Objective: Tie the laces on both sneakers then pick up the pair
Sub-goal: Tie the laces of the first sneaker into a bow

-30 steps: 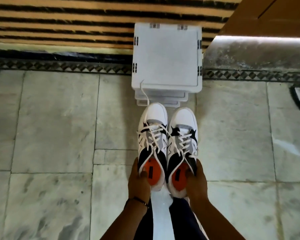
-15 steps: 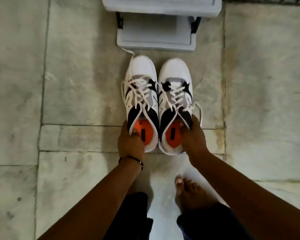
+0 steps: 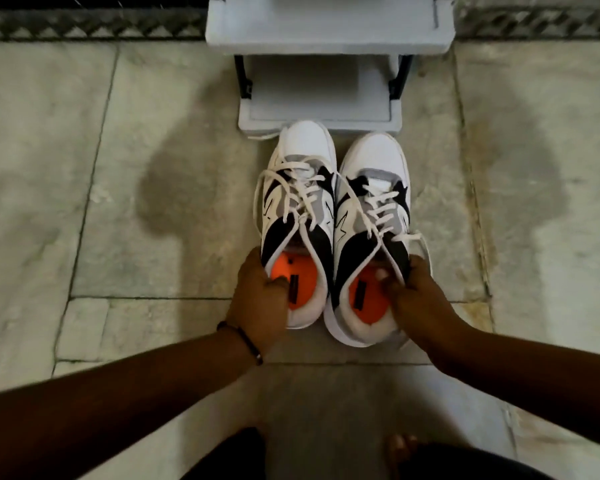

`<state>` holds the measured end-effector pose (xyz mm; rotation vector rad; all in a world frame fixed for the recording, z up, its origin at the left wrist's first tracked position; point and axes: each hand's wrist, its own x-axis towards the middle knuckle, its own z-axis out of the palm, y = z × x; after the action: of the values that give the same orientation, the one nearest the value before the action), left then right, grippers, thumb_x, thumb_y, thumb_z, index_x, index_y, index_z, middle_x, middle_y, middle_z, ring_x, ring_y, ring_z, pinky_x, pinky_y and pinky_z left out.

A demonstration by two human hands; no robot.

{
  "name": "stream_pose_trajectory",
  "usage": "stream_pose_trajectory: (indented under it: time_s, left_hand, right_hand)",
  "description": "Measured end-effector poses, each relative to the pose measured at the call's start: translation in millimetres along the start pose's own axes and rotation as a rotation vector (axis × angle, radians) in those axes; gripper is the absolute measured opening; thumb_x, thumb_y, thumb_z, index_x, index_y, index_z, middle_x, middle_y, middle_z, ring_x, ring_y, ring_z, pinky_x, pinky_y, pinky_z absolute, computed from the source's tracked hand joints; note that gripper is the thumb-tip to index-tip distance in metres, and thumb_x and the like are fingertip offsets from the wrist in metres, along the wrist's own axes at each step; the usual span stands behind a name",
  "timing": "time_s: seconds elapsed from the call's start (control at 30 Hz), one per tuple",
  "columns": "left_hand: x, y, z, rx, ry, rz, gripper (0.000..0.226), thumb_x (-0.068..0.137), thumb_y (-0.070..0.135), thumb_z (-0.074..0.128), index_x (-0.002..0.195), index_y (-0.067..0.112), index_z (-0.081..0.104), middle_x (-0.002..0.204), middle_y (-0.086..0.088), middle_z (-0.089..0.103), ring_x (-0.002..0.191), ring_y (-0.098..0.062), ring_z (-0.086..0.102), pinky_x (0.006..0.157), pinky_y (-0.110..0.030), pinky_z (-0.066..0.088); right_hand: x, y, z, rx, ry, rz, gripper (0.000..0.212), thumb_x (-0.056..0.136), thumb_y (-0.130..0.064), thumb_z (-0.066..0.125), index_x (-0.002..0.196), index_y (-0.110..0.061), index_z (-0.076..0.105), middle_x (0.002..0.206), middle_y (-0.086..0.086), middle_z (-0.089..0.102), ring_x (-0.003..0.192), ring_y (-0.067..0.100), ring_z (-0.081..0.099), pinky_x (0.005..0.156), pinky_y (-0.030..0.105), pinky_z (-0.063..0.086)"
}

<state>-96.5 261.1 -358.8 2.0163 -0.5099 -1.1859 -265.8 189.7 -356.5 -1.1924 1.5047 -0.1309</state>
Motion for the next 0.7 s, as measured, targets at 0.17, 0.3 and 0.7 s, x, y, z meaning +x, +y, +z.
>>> stream_pose_trajectory:
  time_s: [0.17,0.3,0.7]
  left_hand:
    - [22.5,12.9,5.0,0.099,-0.086,0.056,0.061,0.061,0.016,0.049,0.122,0.005,0.051,0.114,-0.017,0.061,0.103,-0.033,0.059,0.084,-0.041,0.05]
    - [52.0,-8.7,4.1,0.197,-0.147,0.024,0.085,0.038,0.038,0.056,0.118,0.01,0.053,0.112,-0.015,0.064,0.099,-0.03,0.062,0.087,-0.05,0.053]
    - [46.5,91.5,-31.3,0.251,-0.079,0.228,0.036,0.071,0.018,0.076,0.101,0.002,0.063,0.096,-0.007,0.062,0.093,-0.018,0.057,0.082,-0.027,0.048]
  right_hand:
    - [17.3,-20.4,-12.2,-0.003,0.047,-0.022,0.038,0.094,-0.026,0.046,0.129,-0.015,0.036,0.122,0.008,0.056,0.108,0.026,0.055,0.094,0.044,0.046]
    - [18.1,-30.7,-22.6,-0.12,0.0,-0.02,0.033,0.092,-0.021,0.047,0.124,-0.016,0.038,0.124,0.011,0.055,0.106,0.026,0.055,0.091,0.04,0.048]
    - [-0.3,-139.2,-12.0,-0.826,0.265,-0.813,0.036,0.077,-0.014,0.056,0.113,-0.016,0.056,0.118,0.009,0.052,0.114,0.029,0.044,0.09,0.04,0.04]
